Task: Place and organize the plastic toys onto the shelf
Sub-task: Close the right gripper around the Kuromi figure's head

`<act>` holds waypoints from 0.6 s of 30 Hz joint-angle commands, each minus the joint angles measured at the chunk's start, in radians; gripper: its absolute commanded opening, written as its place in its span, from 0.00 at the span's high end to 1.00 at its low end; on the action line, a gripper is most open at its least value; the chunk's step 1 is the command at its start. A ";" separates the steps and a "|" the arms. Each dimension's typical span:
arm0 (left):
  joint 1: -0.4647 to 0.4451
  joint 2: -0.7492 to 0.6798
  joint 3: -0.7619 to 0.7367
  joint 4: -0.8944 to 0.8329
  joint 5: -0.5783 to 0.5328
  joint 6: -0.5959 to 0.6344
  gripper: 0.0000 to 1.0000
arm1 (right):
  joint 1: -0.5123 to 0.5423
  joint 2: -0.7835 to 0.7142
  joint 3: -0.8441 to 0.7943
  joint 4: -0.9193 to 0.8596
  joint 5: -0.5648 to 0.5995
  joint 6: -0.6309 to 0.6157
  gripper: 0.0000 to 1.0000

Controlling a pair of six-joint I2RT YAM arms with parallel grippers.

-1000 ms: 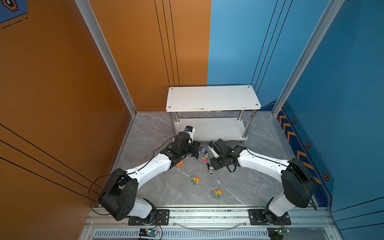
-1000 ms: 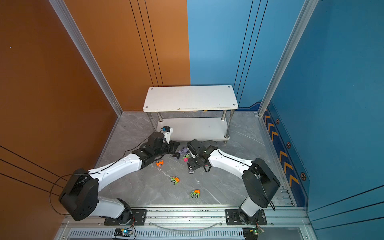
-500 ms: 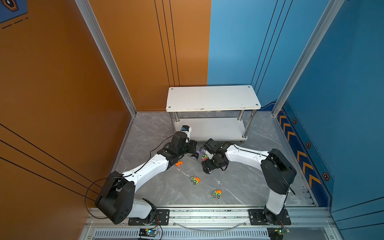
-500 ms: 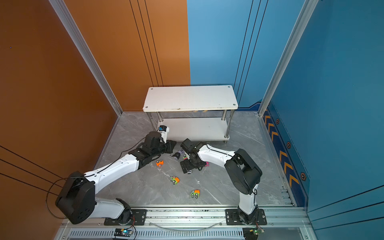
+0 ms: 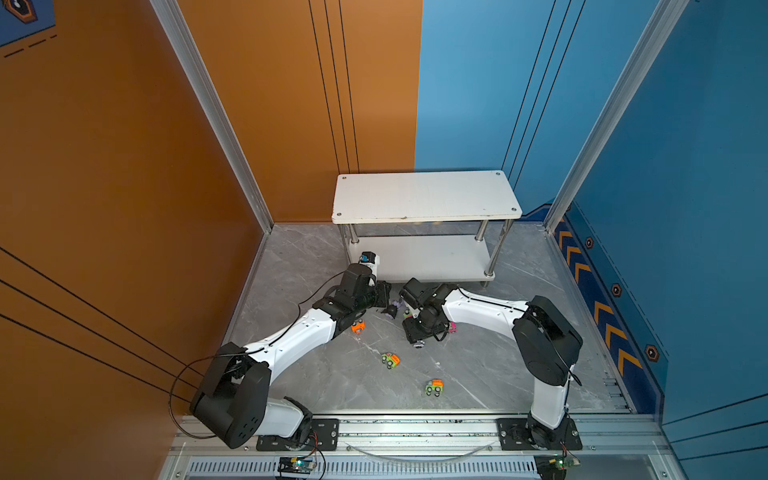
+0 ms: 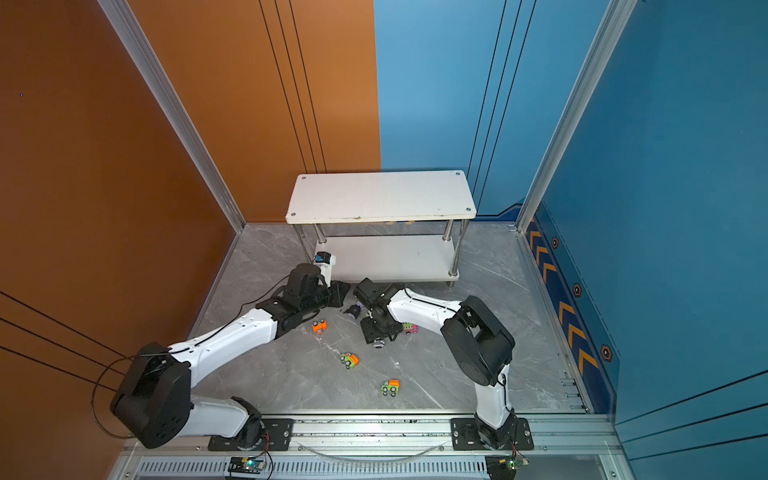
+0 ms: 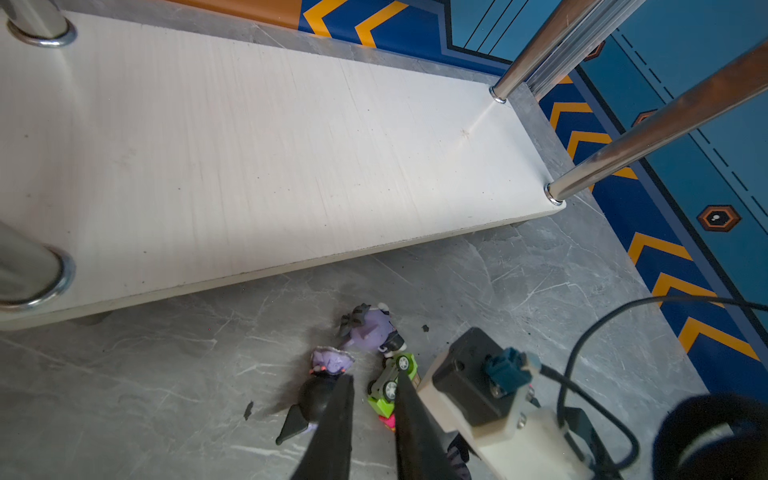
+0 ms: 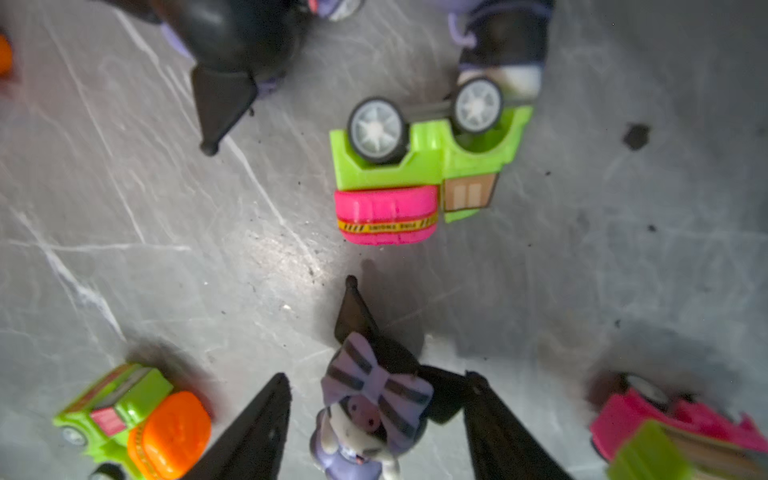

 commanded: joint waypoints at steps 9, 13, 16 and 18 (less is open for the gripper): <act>0.017 -0.018 -0.015 -0.009 0.002 0.002 0.79 | -0.004 0.035 0.024 -0.028 -0.006 0.037 0.37; 0.019 -0.017 -0.017 -0.008 0.003 0.000 0.78 | 0.003 0.048 0.035 -0.027 -0.008 0.030 0.36; 0.019 -0.019 -0.018 -0.006 0.005 -0.001 0.77 | 0.006 0.054 0.042 -0.026 0.003 0.026 0.46; 0.020 -0.020 -0.018 -0.006 0.005 -0.001 0.77 | 0.006 0.057 0.049 -0.024 0.008 0.022 0.51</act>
